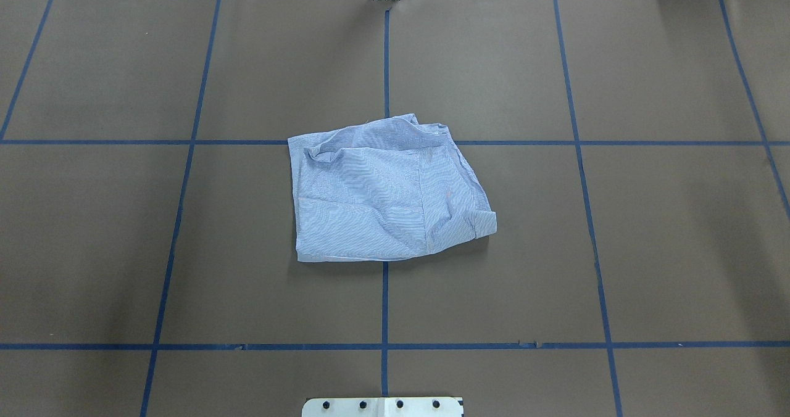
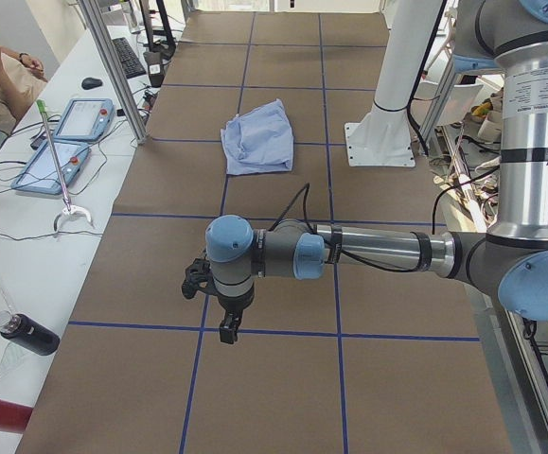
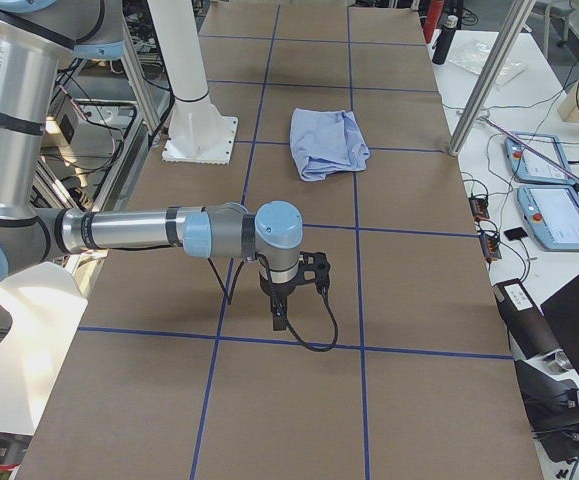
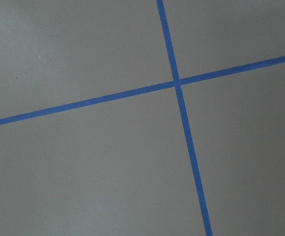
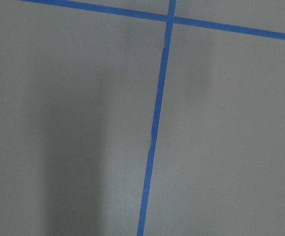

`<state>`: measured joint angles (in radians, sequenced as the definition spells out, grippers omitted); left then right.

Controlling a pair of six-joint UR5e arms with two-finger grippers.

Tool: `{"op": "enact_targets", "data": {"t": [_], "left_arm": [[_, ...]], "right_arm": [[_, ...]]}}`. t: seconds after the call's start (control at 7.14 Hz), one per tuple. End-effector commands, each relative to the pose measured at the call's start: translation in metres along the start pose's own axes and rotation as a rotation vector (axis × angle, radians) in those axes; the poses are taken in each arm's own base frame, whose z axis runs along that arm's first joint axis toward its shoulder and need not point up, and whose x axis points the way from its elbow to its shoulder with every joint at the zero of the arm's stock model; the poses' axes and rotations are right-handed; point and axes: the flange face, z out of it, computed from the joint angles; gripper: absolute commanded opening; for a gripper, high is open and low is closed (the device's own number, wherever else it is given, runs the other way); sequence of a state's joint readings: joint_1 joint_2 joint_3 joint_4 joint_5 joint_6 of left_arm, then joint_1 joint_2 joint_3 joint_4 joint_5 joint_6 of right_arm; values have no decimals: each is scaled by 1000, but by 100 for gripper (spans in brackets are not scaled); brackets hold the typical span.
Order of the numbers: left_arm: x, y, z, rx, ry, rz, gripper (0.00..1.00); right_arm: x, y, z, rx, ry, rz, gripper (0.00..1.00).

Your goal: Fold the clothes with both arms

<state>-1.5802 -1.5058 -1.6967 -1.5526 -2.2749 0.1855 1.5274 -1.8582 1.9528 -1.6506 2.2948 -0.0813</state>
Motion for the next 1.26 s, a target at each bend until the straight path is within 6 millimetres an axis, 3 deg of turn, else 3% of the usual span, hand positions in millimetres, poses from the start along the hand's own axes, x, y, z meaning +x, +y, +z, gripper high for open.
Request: {"op": "enact_targets", "data": {"t": [0.0,0.28,1.12], "left_arm": [[0,1,0,1,7,0,100],[10,0,2,20,134,-6,100],[10,0,2,21,133,-5,100]], "right_arm": [[0,0,1,-1,0,0,100],[0,0,0,0,0,1,100],[1,0,1,-2,0,2,100]]}}
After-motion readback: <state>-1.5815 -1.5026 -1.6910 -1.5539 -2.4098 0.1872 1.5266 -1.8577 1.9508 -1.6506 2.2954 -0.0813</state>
